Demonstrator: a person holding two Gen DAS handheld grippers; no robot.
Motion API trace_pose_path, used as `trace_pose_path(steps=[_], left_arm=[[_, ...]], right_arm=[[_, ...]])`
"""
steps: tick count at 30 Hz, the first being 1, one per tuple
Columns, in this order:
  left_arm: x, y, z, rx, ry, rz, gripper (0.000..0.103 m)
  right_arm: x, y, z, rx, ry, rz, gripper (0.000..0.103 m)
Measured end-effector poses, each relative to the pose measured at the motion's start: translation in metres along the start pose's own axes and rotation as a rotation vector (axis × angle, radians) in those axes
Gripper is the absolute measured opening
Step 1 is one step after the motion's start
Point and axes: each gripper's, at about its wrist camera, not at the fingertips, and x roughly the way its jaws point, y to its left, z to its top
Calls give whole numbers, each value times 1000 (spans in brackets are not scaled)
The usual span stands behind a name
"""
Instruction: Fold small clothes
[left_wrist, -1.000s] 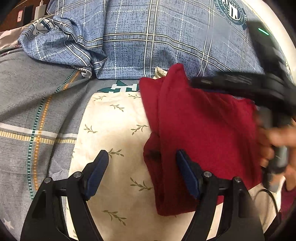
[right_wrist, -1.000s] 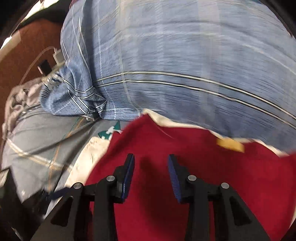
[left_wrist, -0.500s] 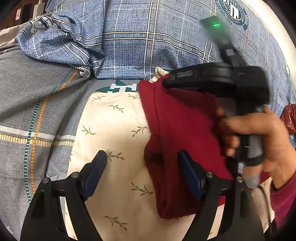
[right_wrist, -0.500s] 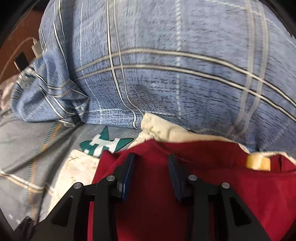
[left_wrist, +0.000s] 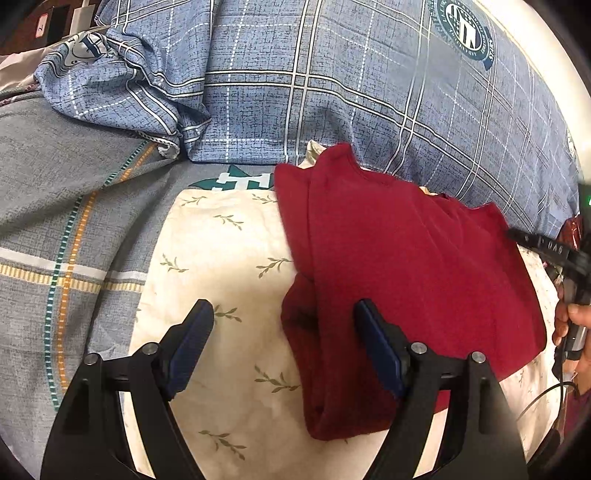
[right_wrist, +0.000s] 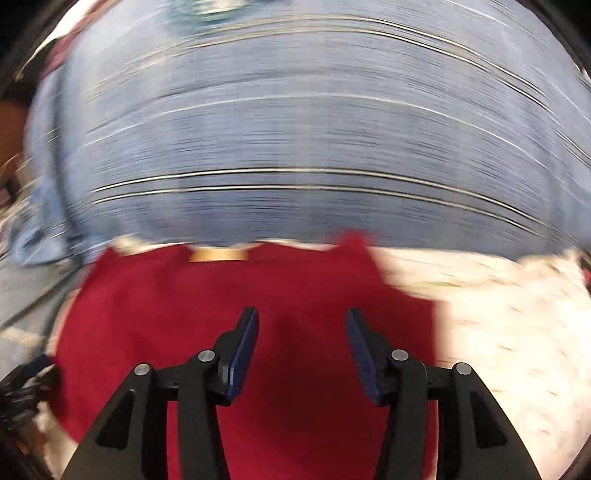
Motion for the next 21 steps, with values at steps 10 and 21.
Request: trace_pose_path(steps=[10, 21], left_arm=[[5, -4, 1, 0, -14, -32, 79], [3, -2, 4, -7, -12, -44, 79]], right_arm=[[28, -51, -2, 62, 58, 37, 6], [11, -54, -3, 103, 44, -56, 19]])
